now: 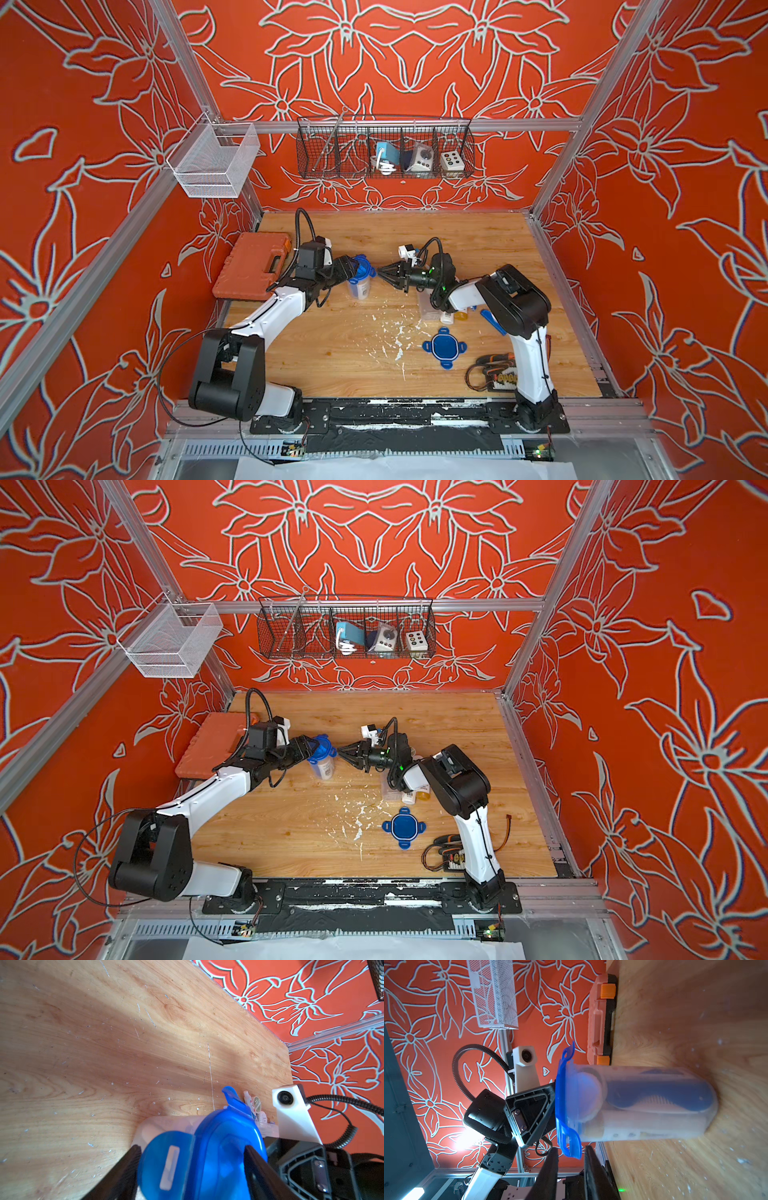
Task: Take out toiletry kits
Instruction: Unfasten the latch on the container, then open the lid of the container.
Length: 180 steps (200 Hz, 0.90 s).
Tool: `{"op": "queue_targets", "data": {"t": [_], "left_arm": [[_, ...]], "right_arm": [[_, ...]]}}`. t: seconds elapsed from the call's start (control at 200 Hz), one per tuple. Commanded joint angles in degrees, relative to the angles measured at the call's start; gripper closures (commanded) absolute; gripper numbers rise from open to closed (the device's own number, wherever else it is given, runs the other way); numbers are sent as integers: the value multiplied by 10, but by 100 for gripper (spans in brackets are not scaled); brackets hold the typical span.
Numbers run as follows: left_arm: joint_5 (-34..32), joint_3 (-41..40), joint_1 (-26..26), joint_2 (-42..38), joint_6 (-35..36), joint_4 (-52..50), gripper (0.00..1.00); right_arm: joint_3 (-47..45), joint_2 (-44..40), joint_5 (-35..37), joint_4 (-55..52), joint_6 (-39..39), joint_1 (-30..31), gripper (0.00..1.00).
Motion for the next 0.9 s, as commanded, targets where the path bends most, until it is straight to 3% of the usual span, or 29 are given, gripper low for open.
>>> {"op": "queue_targets", "data": {"t": [0.0,0.125,0.24,0.42,0.59,0.756,0.896], "left_arm": [[-56,-29,-1,32,21,-176,24],[-25,-4,-1,24,22,-176,20],[12,38,-2,8,21,-191,15],[14,97,-1,-32,11,-211,9],[2,106,0,-40,17,-216,11],[5,89,9,-38,20,-209,14],[13,77,11,-42,20,-198,15]], "right_arm": [[0,-77,-21,-169,-122,-4,72],[35,-130,-1,-409,-268,-4,69],[78,-143,22,-542,-353,-3,53],[94,-108,-14,-444,-325,1,43],[92,-60,-34,-285,-249,5,45],[124,-45,-23,-349,-283,6,45],[135,-28,-30,-323,-264,8,48]]}}
